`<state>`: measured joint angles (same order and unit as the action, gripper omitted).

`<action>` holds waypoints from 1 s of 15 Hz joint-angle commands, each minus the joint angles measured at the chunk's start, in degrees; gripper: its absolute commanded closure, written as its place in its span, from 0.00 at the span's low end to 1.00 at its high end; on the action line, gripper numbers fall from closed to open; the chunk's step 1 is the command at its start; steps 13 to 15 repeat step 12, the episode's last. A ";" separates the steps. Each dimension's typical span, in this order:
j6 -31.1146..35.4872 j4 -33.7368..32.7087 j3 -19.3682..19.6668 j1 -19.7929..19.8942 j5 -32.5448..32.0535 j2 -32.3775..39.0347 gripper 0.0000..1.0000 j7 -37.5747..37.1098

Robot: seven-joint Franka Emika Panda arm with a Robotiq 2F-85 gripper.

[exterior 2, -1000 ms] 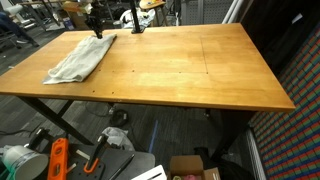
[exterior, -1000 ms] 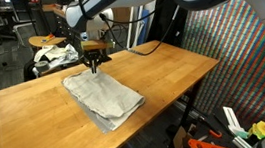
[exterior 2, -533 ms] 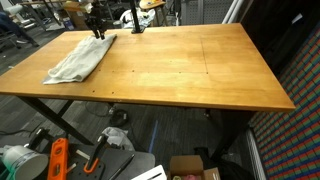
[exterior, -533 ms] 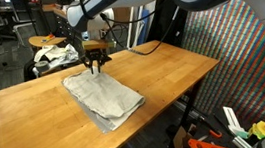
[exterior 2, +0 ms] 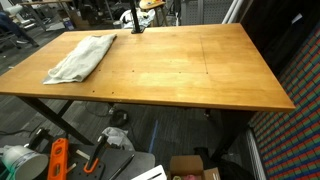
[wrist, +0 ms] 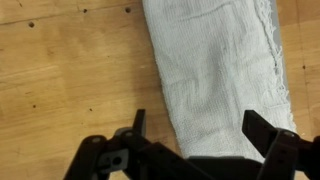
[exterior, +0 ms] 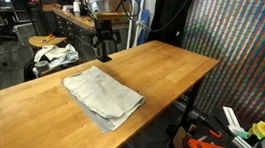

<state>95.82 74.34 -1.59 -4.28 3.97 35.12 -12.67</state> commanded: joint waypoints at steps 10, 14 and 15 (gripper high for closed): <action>-14.07 2.29 0.10 3.92 6.42 -9.82 0.00 9.21; -14.02 2.33 0.11 3.91 6.41 -9.53 0.00 9.19; -14.02 2.33 0.11 3.91 6.41 -9.53 0.00 9.19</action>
